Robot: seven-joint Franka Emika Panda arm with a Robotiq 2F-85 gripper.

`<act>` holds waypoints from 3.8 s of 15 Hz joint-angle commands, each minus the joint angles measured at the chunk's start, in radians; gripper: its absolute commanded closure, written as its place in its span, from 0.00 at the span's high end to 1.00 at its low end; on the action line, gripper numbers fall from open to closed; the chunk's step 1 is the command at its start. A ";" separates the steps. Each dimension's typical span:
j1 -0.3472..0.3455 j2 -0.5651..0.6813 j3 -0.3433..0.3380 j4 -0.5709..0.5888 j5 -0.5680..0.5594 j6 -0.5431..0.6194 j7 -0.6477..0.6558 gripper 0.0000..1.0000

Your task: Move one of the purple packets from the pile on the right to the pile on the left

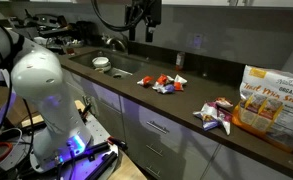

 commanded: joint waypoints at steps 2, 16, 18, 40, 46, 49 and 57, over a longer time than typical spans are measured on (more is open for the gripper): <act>0.021 -0.001 -0.014 0.003 -0.007 -0.005 0.010 1.00; 0.054 0.061 -0.025 -0.012 0.037 0.173 0.040 1.00; 0.060 0.082 -0.029 -0.037 0.065 0.266 0.052 1.00; -0.049 0.324 0.095 -0.327 -0.040 1.305 0.158 1.00; -0.312 0.493 0.268 -0.239 -0.424 1.392 0.432 1.00; -0.403 0.566 0.313 -0.166 -0.632 1.357 0.621 1.00; -0.214 0.768 0.183 -0.030 -0.525 1.103 0.778 1.00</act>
